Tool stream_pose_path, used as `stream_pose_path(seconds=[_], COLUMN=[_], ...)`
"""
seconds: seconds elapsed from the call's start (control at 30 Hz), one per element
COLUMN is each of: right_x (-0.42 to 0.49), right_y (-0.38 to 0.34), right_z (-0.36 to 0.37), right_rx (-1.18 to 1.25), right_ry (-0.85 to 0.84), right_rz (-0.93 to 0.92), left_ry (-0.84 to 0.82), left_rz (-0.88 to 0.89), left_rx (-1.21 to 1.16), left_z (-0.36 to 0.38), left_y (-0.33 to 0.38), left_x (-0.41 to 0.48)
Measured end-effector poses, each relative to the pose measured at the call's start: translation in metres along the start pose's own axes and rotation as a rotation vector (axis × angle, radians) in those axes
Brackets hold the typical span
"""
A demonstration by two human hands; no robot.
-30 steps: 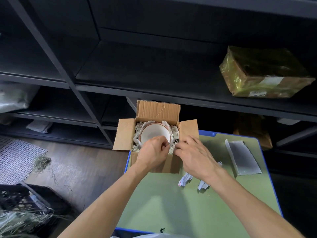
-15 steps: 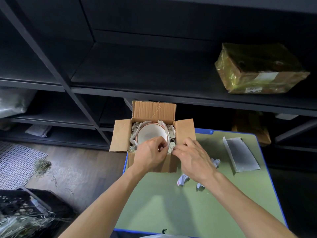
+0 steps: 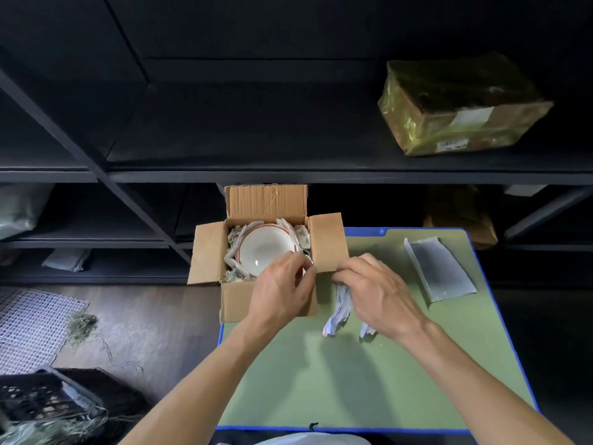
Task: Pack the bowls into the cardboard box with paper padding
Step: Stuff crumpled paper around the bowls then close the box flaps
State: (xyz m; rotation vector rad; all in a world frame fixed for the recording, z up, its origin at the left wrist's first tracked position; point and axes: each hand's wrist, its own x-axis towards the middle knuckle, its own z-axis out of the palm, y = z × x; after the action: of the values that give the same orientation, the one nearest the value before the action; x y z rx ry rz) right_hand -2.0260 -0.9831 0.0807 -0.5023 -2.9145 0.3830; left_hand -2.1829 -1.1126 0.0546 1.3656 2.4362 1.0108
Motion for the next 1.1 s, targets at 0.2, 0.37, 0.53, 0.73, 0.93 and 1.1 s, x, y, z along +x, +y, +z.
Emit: stream_pose_path(seconds=[0.2,0.37,0.53,0.73,0.93,1.1], right_x=[-0.032,-0.048,-0.067,-0.084,-0.085,-0.077], right_y=[0.040,0.055,0.074,0.078,0.078,0.075], right_z=[0.002,0.016,0.032,0.048,0.062,0.062], right_rx=[0.046,0.090,0.146,0.158,0.155,0.178], right_ry=[0.015,-0.049,-0.147,-0.256,-0.264,-0.221], right_rz=[0.189,0.305,0.443,0.501,0.458,0.398], left_ry=[-0.073,-0.165,-0.335,-0.564,-0.719,-0.599], left_rz=[0.125,0.222,0.181,0.017,-0.015,-0.145], left_rx=[-0.007,-0.012,0.188,0.667,0.807,0.536], left_z=[0.017,0.039,0.076,0.107,0.132,0.119], left_y=[0.026,0.047,0.046,0.051,0.028,0.034], left_x=[-0.014,-0.032,-0.046,-0.030,-0.025,-0.029])
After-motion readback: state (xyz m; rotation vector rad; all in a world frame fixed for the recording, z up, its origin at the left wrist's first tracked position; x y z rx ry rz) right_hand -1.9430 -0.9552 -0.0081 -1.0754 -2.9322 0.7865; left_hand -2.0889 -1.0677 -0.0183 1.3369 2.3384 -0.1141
